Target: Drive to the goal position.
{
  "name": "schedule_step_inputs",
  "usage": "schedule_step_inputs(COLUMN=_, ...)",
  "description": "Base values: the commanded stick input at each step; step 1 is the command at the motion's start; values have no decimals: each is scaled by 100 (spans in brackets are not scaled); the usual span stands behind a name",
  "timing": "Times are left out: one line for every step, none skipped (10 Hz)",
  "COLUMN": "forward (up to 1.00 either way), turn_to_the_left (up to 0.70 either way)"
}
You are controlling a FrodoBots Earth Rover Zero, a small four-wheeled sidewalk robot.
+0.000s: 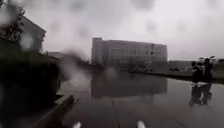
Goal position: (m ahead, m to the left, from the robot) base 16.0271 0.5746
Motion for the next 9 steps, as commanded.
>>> schedule_step_inputs(forward=45, turn_to_the_left=0)
schedule_step_inputs(forward=45, turn_to_the_left=0)
schedule_step_inputs(forward=45, turn_to_the_left=0)
schedule_step_inputs(forward=45, turn_to_the_left=0)
schedule_step_inputs(forward=45, turn_to_the_left=0)
schedule_step_inputs(forward=45, turn_to_the_left=0)
schedule_step_inputs(forward=45, turn_to_the_left=0)
schedule_step_inputs(forward=45, turn_to_the_left=0)
schedule_step_inputs(forward=45, turn_to_the_left=0)
